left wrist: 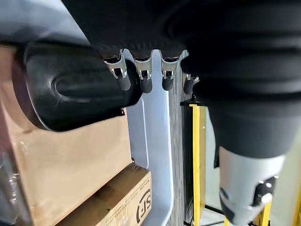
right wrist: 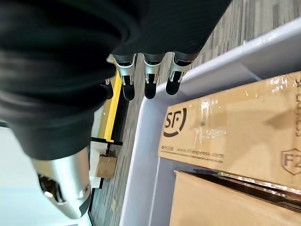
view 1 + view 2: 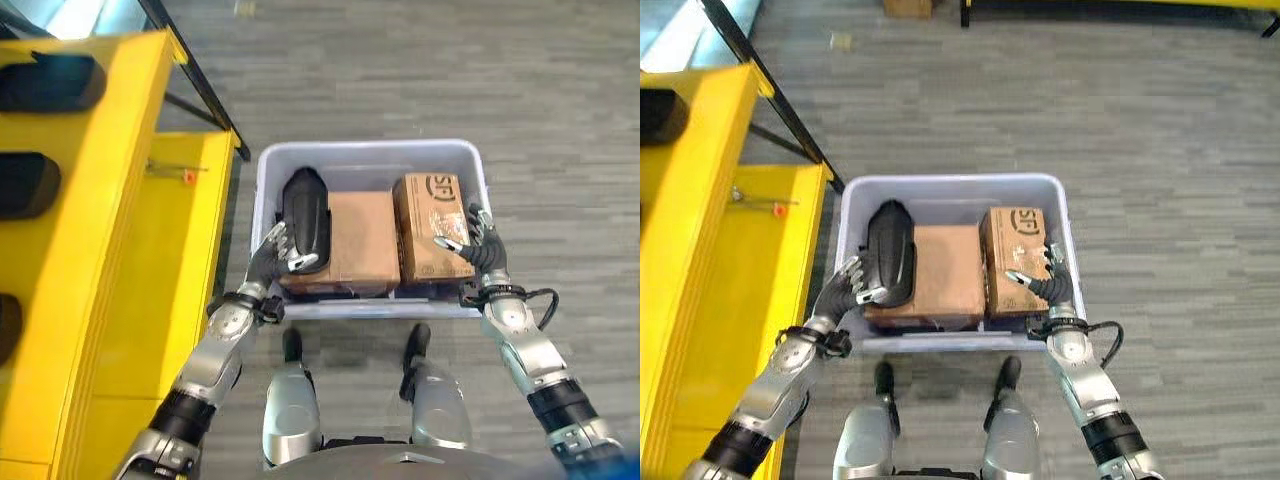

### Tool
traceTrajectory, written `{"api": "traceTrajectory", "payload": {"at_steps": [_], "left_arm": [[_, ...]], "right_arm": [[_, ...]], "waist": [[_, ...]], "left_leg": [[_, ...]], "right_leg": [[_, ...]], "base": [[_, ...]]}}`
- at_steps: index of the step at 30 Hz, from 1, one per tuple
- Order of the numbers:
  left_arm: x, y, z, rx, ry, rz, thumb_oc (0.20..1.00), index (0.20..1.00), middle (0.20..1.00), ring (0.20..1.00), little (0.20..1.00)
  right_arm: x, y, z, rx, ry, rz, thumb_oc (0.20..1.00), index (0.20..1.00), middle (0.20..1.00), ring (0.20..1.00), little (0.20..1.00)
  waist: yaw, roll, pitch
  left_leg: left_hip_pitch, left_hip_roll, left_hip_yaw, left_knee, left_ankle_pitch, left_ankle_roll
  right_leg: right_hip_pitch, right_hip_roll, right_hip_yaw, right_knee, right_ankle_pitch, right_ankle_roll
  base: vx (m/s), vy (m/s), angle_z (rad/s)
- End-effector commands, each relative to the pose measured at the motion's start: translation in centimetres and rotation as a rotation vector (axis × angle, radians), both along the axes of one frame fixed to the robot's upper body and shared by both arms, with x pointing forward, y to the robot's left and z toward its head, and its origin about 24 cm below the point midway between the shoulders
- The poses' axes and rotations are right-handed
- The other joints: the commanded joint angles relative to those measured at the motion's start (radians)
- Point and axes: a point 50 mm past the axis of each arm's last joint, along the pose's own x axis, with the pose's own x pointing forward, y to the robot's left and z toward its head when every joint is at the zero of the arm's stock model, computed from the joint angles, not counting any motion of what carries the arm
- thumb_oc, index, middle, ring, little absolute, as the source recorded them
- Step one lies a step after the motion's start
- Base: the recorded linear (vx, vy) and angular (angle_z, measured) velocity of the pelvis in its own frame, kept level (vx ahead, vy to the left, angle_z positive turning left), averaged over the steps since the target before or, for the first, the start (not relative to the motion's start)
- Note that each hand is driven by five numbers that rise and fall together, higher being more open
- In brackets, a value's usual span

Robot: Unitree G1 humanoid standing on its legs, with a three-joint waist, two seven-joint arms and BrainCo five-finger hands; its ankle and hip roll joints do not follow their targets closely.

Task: Move parts from the plastic box to the shelf.

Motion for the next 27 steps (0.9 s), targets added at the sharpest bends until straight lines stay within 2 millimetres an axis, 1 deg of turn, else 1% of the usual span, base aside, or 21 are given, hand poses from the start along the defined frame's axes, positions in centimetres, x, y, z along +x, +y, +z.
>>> {"api": "traceTrajectory", "payload": {"at_steps": [1, 2, 3, 4, 6, 7, 8, 9, 11, 12, 13, 16, 18, 20, 21, 24, 25, 27], "left_arm": [[1.6, 0.7, 1.1, 0.092, -0.087, 0.233, 1.0, 1.0, 1.0, 1.0, 1.0], [1.9, 0.7, 1.1, 0.098, -0.086, 0.249, 1.0, 1.0, 1.0, 1.0, 1.0], [3.0, 0.5, 1.4, 0.12, -0.088, 0.284, 1.0, 1.0, 1.0, 1.0, 1.0], [3.5, 0.3, 1.5, 0.142, -0.092, 0.302, 1.0, 1.0, 1.0, 1.0, 1.0], [4.0, 0.0, 1.7, 0.166, -0.1, 0.318, 1.0, 1.0, 1.0, 1.0, 1.0], [5.0, -0.1, 2.4, 0.214, -0.131, 0.357, 1.0, 1.0, 1.0, 1.0, 1.0], [5.3, -0.1, 2.7, 0.242, -0.148, 0.367, 1.0, 1.0, 1.0, 1.0, 1.0], [6.1, 0.0, 3.6, 0.302, -0.187, 0.401, 1.0, 1.0, 1.0, 1.0, 1.0], [6.6, 0.3, 4.5, 0.378, -0.24, 0.443, 1.0, 1.0, 1.0, 1.0, 1.0], [7.2, 0.7, 5.3, 0.394, -0.252, 0.481, 1.0, 1.0, 1.0, 1.0, 1.0], [7.5, 0.9, 5.5, 0.392, -0.251, 0.507, 1.0, 1.0, 1.0, 1.0, 1.0], [8.2, 1.3, 5.9, 0.376, -0.232, 0.597, 1.0, 1.0, 1.0, 1.0, 1.0], [8.7, 1.6, 5.9, 0.317, -0.185, 0.658, 1.0, 1.0, 1.0, 1.0, 1.0], [8.8, 1.9, 5.6, 0.244, -0.143, 0.714, 1.0, 1.0, 1.0, 1.0, 1.0], [8.8, 2.4, 5.4, 0.173, -0.092, 0.787, 1.0, 1.0, 1.0, 1.0, 1.0], [9.0, 3.7, 5.3, 0.056, -0.009, 0.925, 1.0, 1.0, 1.0, 1.0, 1.0], [9.0, 4.2, 5.4, 0.043, -0.001, 0.981, 1.0, 1.0, 1.0, 1.0, 1.0], [9.2, 5.1, 5.8, 0.007, 0.031, 1.038, 1.0, 1.0, 1.0, 1.0, 1.0]], "right_arm": [[-0.2, 0.9, 2.3, 0.089, -0.129, 0.063, 1.0, 1.0, 1.0, 1.0, 1.0], [-0.2, 1.0, 2.4, 0.089, -0.134, 0.067, 1.0, 1.0, 1.0, 1.0, 1.0], [-0.1, 1.6, 2.9, 0.083, -0.15, 0.083, 1.0, 1.0, 1.0, 1.0, 1.0], [0.0, 1.7, 3.2, 0.076, -0.157, 0.09, 1.0, 1.0, 1.0, 1.0, 1.0], [0.2, 1.9, 3.5, 0.06, -0.163, 0.096, 1.0, 1.0, 1.0, 1.0, 1.0], [0.5, 2.1, 4.1, 0.022, -0.172, 0.106, 1.0, 1.0, 1.0, 1.0, 1.0], [0.7, 2.1, 4.2, 0.011, -0.174, 0.106, 1.0, 1.0, 1.0, 1.0, 1.0], [1.2, 2.1, 4.7, -0.001, -0.166, 0.104, 1.0, 1.0, 1.0, 1.0, 1.0], [1.5, 2.1, 4.9, -0.011, -0.168, 0.111, 1.0, 1.0, 1.0, 1.0, 1.0], [1.8, 2.0, 5.1, -0.029, -0.171, 0.119, 1.0, 1.0, 1.0, 1.0, 1.0], [1.9, 2.1, 5.2, -0.033, -0.167, 0.121, 1.0, 1.0, 1.0, 1.0, 1.0], [2.2, 2.1, 5.4, -0.041, -0.17, 0.111, 1.0, 1.0, 1.0, 1.0, 1.0], [2.4, 2.1, 5.7, -0.042, -0.179, 0.103, 1.0, 1.0, 1.0, 1.0, 1.0], [2.4, 2.1, 5.8, -0.043, -0.184, 0.104, 1.0, 1.0, 1.0, 1.0, 1.0], [2.5, 2.1, 5.9, -0.053, -0.187, 0.107, 1.0, 1.0, 1.0, 1.0, 1.0], [2.9, 2.7, 6.4, -0.056, -0.197, 0.109, 1.0, 1.0, 1.0, 1.0, 1.0], [3.0, 2.8, 6.6, -0.055, -0.198, 0.105, 1.0, 1.0, 1.0, 1.0, 1.0], [3.3, 2.9, 6.9, -0.045, -0.199, 0.099, 1.0, 1.0, 1.0, 1.0, 1.0]], "waist": [[-0.023, -0.014, -0.022], [-0.025, -0.016, -0.02], [-0.038, -0.029, -0.008], [-0.044, -0.034, -0.001], [-0.052, -0.038, 0.008], [-0.067, -0.043, 0.023], [-0.072, -0.044, 0.03], [-0.082, -0.046, 0.045], [-0.089, -0.047, 0.056], [-0.098, -0.047, 0.058], [-0.103, -0.047, 0.058], [-0.115, -0.053, 0.058], [-0.124, -0.062, 0.058], [-0.128, -0.066, 0.058], [-0.131, -0.07, 0.058], [-0.138, -0.084, 0.058], [-0.142, -0.088, 0.058], [-0.146, -0.097, 0.058]], "left_leg": [[-0.025, -0.015, 0.027, 0.023, 0.025, 0.037], [-0.028, -0.015, 0.027, 0.025, 0.025, 0.037], [-0.04, -0.014, 0.032, 0.031, 0.026, 0.037], [-0.05, -0.013, 0.035, 0.039, 0.026, 0.037], [-0.066, -0.012, 0.039, 0.052, 0.026, 0.036], [-0.092, -0.011, 0.044, 0.074, 0.023, 0.034], [-0.097, -0.011, 0.045, 0.084, 0.02, 0.033], [-0.115, -0.012, 0.046, 0.096, 0.019, 0.033], [-0.128, -0.015, 0.049, 0.105, 0.017, 0.033], [-0.15, -0.02, 0.052, 0.112, 0.016, 0.033], [-0.159, -0.023, 0.055, 0.114, 0.015, 0.035], [-0.196, -0.029, 0.059, 0.13, 0.009, 0.037], [-0.233, -0.03, 0.063, 0.149, 0.004, 0.038], [-0.253, -0.03, 0.065, 0.162, 0.0, 0.038], [-0.266, -0.03, 0.065, 0.171, -0.004, 0.038], [-0.308, -0.028, 0.06, 0.203, -0.017, 0.033], [-0.324, -0.028, 0.057, 0.217, -0.022, 0.031], [-0.35, -0.026, 0.057, 0.237, -0.032, 0.032]], "right_leg": [[0.018, 0.026, 0.04, 0.139, -0.141, 0.0], [0.014, 0.027, 0.042, 0.141, -0.141, 0.001], [-0.002, 0.031, 0.047, 0.145, -0.138, 0.004], [-0.012, 0.032, 0.049, 0.149, -0.136, 0.005], [-0.029, 0.032, 0.053, 0.156, -0.134, 0.006], [-0.059, 0.035, 0.064, 0.17, -0.131, 0.006], [-0.066, 0.035, 0.069, 0.178, -0.134, 0.007], [-0.087, 0.039, 0.081, 0.188, -0.134, 0.006], [-0.102, 0.04, 0.088, 0.196, -0.135, 0.006], [-0.13, 0.042, 0.096, 0.209, -0.137, 0.005], [-0.143, 0.043, 0.1, 0.215, -0.138, 0.005], [-0.185, 0.042, 0.109, 0.235, -0.142, 0.007], [-0.224, 0.041, 0.115, 0.252, -0.143, 0.009], [-0.246, 0.04, 0.117, 0.266, -0.146, 0.01], [-0.26, 0.04, 0.121, 0.274, -0.148, 0.012], [-0.296, 0.045, 0.125, 0.291, -0.157, 0.01], [-0.311, 0.049, 0.129, 0.299, -0.161, 0.008], [-0.335, 0.053, 0.132, 0.31, -0.164, 0.006]], "base": [[-0.16, -0.06, -0.16], [-0.09, -0.078, -0.08], [-0.1, -0.072, -0.08], [-0.11, -0.071, -0.04], [-0.1, -0.01, -0.05], [-0.11, 0.027, -0.14], [-0.14, 0.062, -0.16], [-0.1, 0.066, -0.18], [-0.09, 0.071, -0.16], [-0.06, 0.068, -0.13], [-0.05, 0.067, -0.08], [-0.04, 0.024, -0.08], [-0.05, 0.005, -0.04], [0.0, 0.0, 0.0], [0.0, -0.017, -0.03], [-0.01, -0.033, -0.03], [0.01, -0.029, -0.03], [0.01, -0.035, 0.0]]}}
